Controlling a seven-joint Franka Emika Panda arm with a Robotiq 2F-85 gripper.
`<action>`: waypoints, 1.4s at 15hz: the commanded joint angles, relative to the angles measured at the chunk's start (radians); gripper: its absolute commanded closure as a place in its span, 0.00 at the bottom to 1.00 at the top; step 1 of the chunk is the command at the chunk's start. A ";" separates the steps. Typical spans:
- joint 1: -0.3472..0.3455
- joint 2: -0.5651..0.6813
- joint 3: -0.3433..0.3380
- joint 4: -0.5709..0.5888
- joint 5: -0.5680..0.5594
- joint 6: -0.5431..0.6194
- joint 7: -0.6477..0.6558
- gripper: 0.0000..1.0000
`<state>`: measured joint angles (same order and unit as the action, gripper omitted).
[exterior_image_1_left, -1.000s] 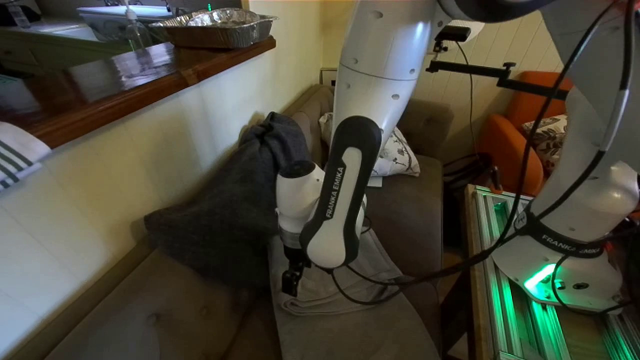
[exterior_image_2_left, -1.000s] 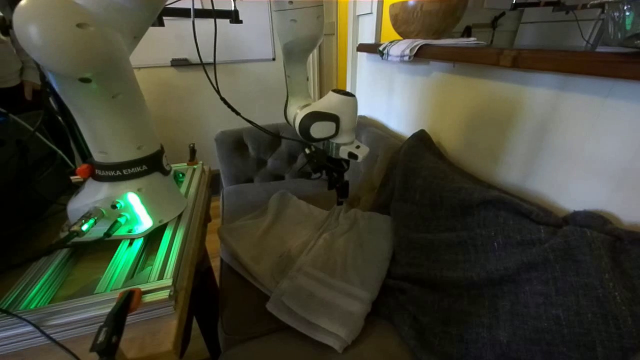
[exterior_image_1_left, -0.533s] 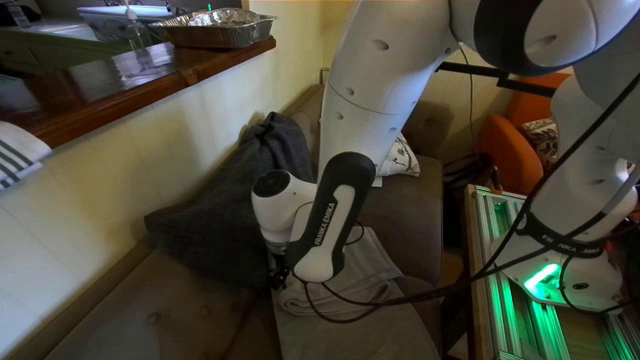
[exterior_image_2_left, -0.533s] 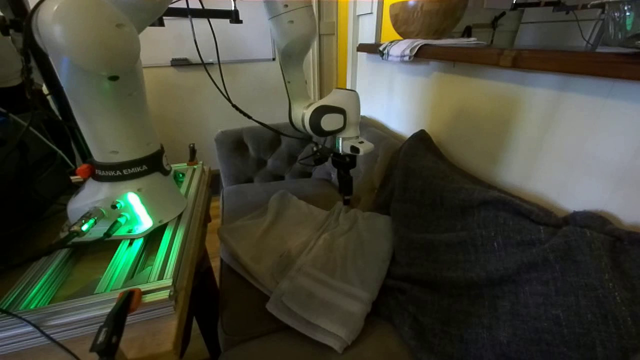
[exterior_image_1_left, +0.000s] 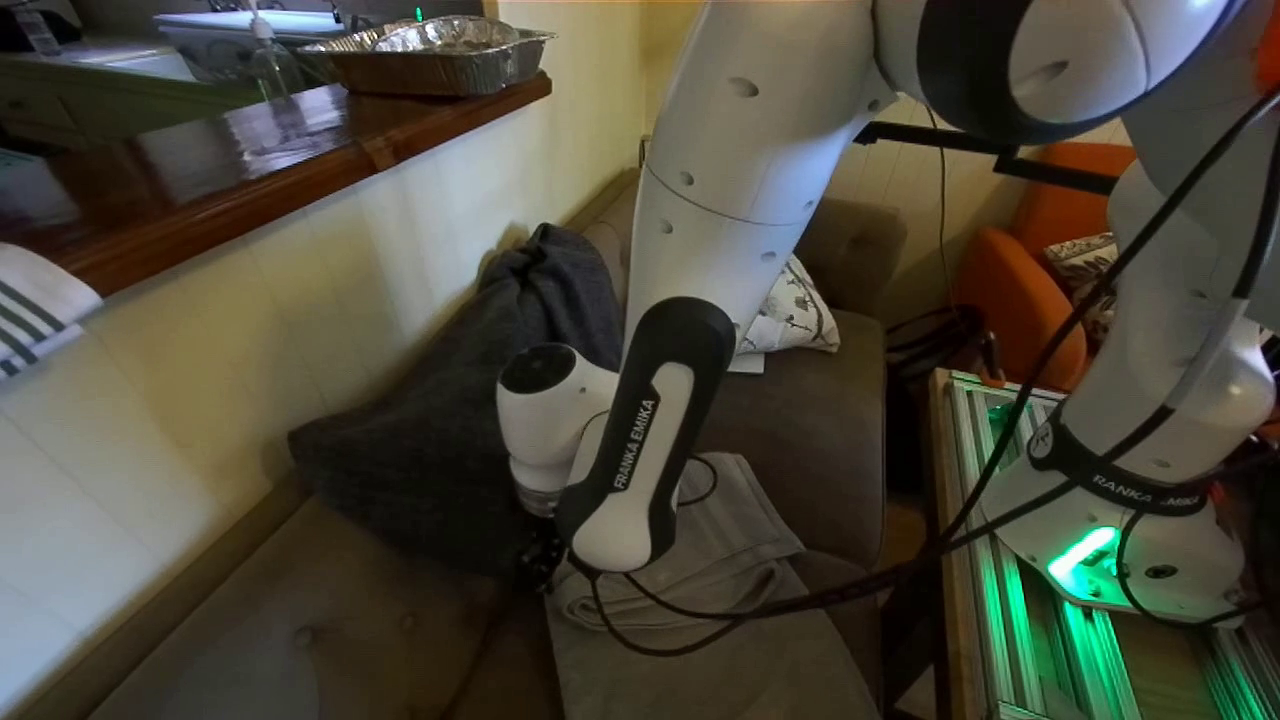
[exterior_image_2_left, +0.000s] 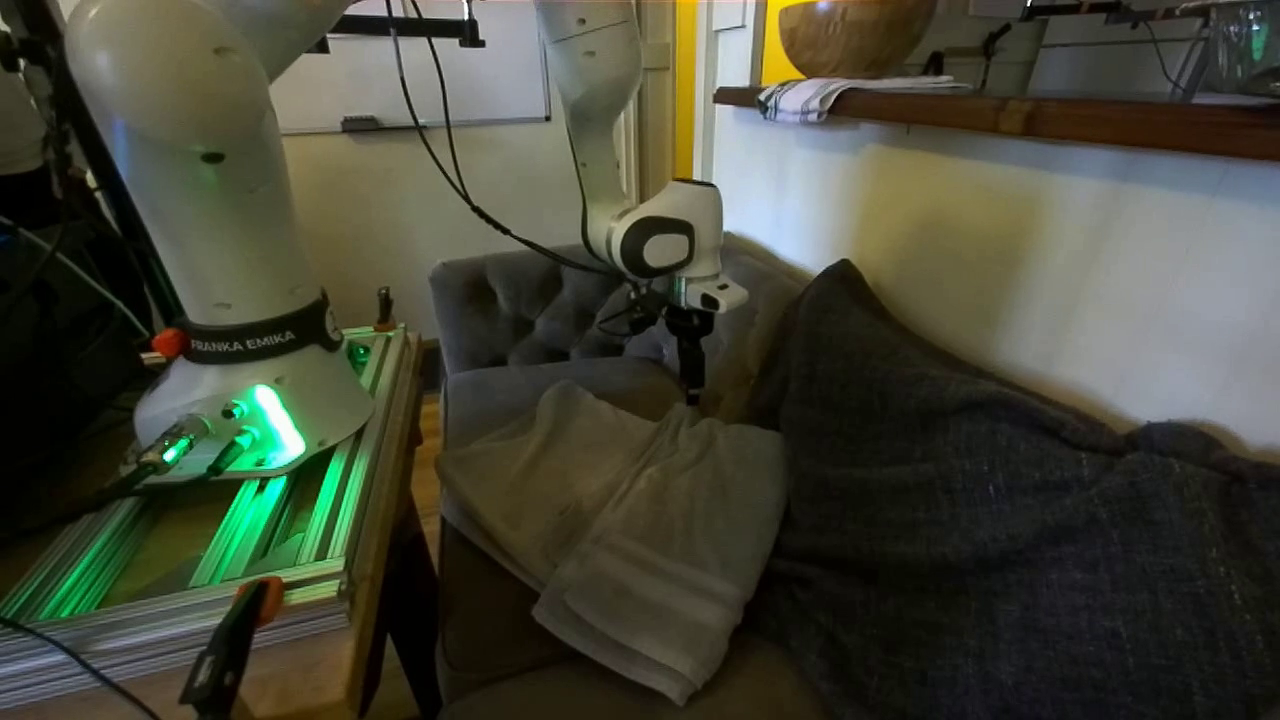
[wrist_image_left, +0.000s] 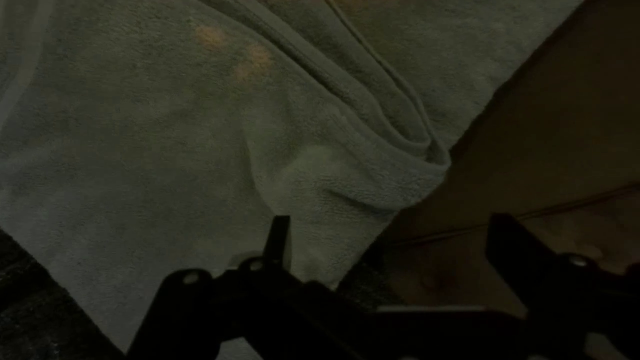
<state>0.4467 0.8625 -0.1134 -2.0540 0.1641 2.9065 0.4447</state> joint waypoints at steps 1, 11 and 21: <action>-0.065 0.082 0.080 0.118 0.034 0.018 0.016 0.00; 0.005 0.217 0.001 0.301 -0.003 -0.279 0.236 0.00; 0.012 0.293 -0.020 0.387 -0.046 -0.358 0.366 0.77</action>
<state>0.4481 1.1246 -0.1230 -1.7159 0.1526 2.5720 0.7603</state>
